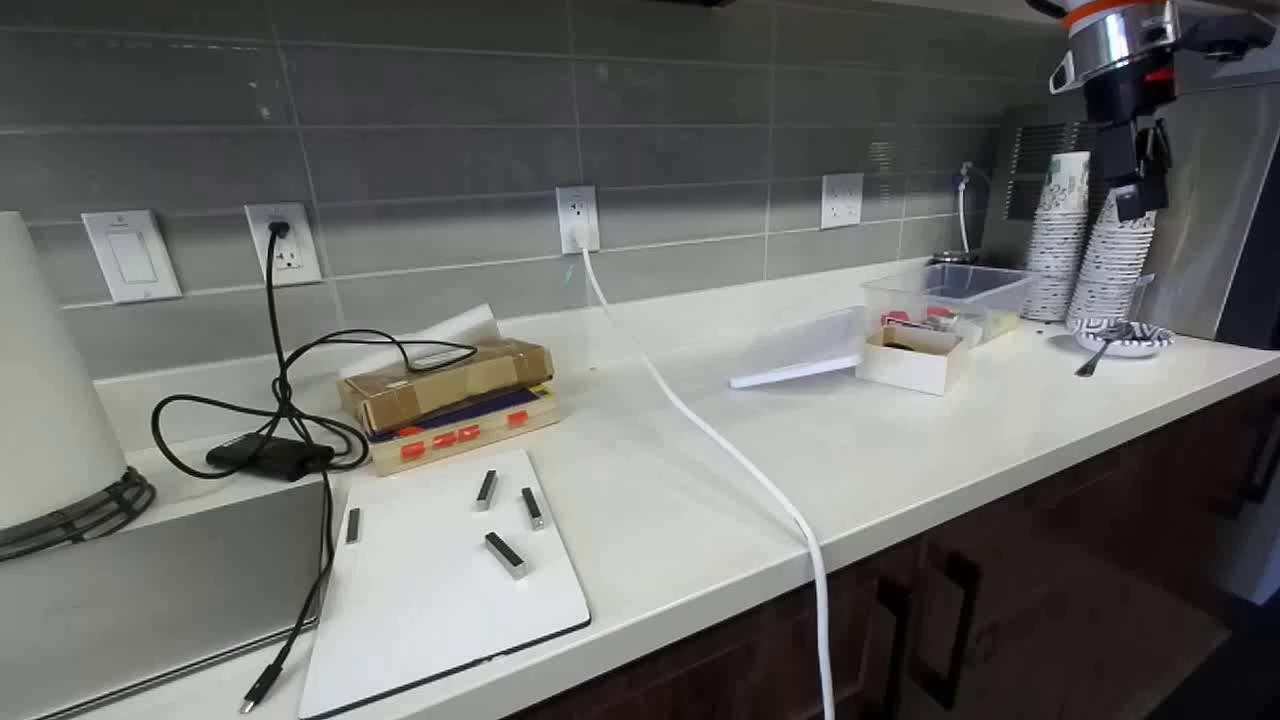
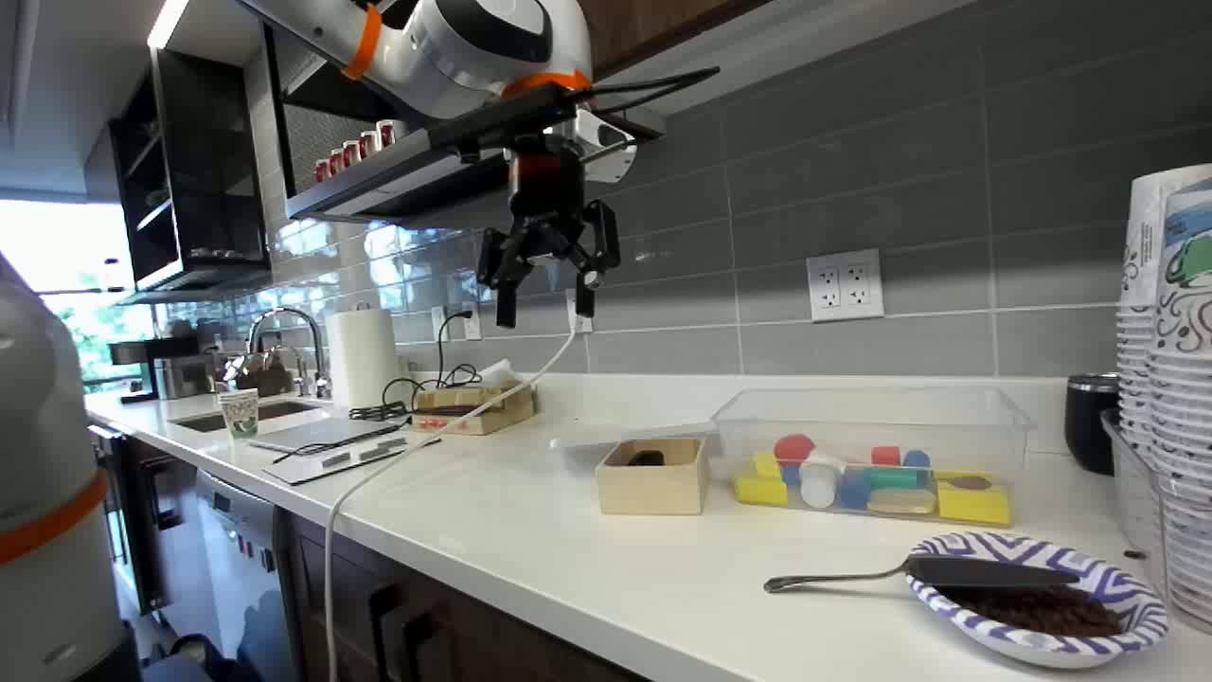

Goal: Use the silver spatula to stir the contents of the white plate on the right

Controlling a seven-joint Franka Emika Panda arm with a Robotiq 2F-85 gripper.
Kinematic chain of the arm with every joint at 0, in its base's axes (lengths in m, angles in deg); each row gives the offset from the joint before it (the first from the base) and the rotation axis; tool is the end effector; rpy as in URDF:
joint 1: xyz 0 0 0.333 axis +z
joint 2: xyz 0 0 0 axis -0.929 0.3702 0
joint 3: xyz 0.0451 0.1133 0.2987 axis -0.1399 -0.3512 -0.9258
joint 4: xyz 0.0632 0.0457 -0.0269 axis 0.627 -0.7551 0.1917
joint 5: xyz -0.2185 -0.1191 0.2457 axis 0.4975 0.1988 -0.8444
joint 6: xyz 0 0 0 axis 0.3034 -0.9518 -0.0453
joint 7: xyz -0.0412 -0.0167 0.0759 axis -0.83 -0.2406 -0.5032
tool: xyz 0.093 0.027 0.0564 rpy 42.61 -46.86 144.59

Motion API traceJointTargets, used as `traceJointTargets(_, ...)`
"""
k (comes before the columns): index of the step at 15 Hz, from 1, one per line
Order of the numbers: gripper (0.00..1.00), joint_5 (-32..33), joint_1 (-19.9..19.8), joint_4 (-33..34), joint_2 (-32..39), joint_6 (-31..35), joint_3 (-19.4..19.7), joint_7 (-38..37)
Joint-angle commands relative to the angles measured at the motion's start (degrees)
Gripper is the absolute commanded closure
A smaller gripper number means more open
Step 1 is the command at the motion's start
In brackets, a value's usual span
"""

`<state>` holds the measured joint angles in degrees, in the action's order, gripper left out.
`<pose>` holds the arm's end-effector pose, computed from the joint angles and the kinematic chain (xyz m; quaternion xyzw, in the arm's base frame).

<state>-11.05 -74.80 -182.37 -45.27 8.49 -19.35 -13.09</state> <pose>0.3343 -0.1407 0.4973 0.9864 0.0810 -0.1359 0.0450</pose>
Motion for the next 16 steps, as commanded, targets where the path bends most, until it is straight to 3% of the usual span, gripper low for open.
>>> traceJointTargets(1,0.00,0.0,0.2,0.1,0.0,-0.1,0.1,-0.1)
traceJointTargets(5,0.00,0.0,0.2,0.1,0.0,-0.1,0.1,-0.1)
traceJointTargets(16,0.00,-19.2,-5.4,14.9,20.2,2.8,5.9,-14.8)
